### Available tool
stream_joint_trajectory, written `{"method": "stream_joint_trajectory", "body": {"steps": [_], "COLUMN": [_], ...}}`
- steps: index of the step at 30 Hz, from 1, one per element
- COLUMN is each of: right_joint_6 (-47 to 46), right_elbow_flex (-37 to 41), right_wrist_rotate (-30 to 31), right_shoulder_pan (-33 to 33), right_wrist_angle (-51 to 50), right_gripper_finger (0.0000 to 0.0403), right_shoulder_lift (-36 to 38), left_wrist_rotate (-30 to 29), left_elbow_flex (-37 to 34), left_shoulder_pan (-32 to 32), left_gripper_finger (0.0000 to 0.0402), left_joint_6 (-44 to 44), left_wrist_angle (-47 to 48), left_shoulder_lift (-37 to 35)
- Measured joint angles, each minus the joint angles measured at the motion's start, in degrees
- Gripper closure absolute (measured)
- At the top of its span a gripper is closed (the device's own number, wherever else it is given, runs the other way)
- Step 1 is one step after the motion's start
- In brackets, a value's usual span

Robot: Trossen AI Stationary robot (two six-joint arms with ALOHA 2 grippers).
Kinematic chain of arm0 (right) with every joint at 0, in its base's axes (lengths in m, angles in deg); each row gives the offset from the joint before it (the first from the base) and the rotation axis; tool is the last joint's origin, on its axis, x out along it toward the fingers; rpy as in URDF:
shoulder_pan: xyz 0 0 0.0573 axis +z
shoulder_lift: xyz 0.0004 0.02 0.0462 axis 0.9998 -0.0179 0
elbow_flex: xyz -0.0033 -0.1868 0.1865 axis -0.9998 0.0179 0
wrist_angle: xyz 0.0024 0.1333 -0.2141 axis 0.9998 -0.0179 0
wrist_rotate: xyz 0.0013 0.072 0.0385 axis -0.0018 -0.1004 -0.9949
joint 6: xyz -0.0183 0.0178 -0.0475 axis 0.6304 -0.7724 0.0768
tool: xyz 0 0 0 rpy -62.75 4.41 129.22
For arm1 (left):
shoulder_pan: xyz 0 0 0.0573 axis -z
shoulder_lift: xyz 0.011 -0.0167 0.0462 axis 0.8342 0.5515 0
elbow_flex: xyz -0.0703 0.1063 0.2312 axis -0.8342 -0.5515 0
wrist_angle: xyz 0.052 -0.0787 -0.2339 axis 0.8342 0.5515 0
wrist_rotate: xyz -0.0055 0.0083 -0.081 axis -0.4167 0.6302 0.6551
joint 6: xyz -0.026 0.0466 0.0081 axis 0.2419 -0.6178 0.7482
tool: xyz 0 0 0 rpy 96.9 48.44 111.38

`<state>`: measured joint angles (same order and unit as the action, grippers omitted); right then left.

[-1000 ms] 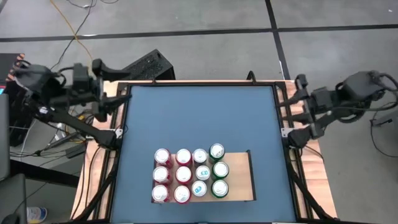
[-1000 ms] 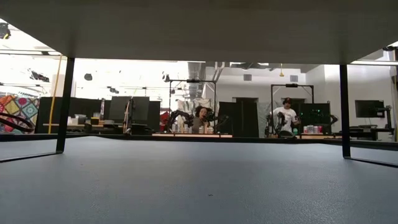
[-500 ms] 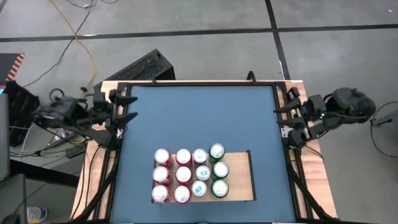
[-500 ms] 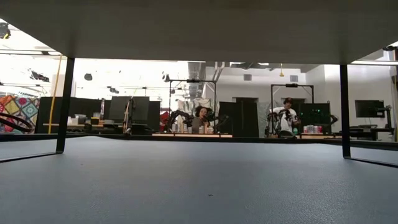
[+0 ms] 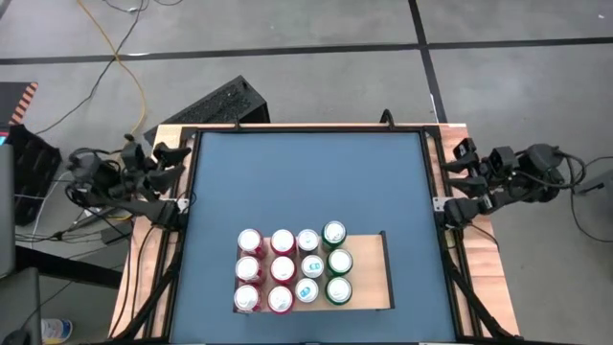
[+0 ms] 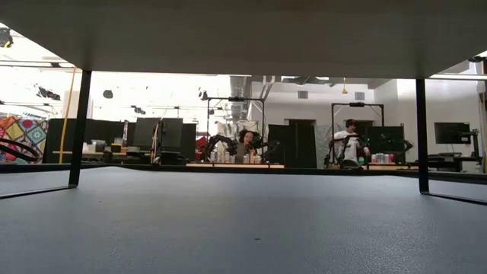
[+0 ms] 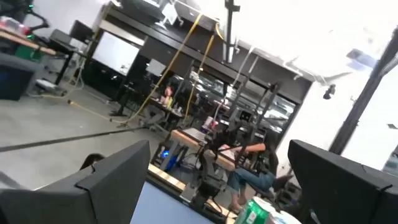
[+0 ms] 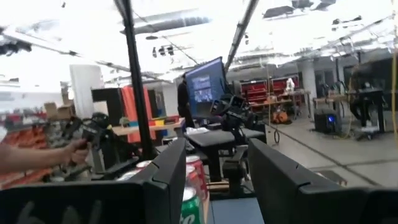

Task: Place canned beverage on shelf
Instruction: Return to Home Position

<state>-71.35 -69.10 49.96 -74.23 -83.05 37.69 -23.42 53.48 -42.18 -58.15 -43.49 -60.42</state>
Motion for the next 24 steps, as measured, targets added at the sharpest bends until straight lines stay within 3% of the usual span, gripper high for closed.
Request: {"method": "stream_joint_trajectory", "body": {"steps": [6, 14, 18, 24], "right_joint_6": [-4.06, -3.26, -3.25, -4.69], "right_elbow_flex": [11.10, 24.74, 30.20, 37.11], "right_wrist_rotate": [2.38, 2.34, -0.79, -0.95], "right_shoulder_pan": [0.00, -0.31, -0.29, -0.66], "right_wrist_angle": [4.71, 20.49, 30.10, 33.43], "right_gripper_finger": [0.0237, 0.0237, 0.0237, 0.0237], "right_shoulder_lift": [7.12, 7.07, 7.09, 7.09], "left_wrist_rotate": [-3.61, -1.58, -5.99, -7.21], "left_elbow_flex": [-3.47, -10.42, -14.77, -18.90], "left_shoulder_pan": [0.00, 0.00, 0.00, 0.00], "left_gripper_finger": [0.0033, 0.0033, 0.0033, 0.0033], "left_joint_6": [2.32, 5.39, 7.40, 6.68], "left_wrist_angle": [-0.96, -3.46, -3.77, -5.27], "left_shoulder_lift": [-0.26, -0.51, -0.50, -0.50]}}
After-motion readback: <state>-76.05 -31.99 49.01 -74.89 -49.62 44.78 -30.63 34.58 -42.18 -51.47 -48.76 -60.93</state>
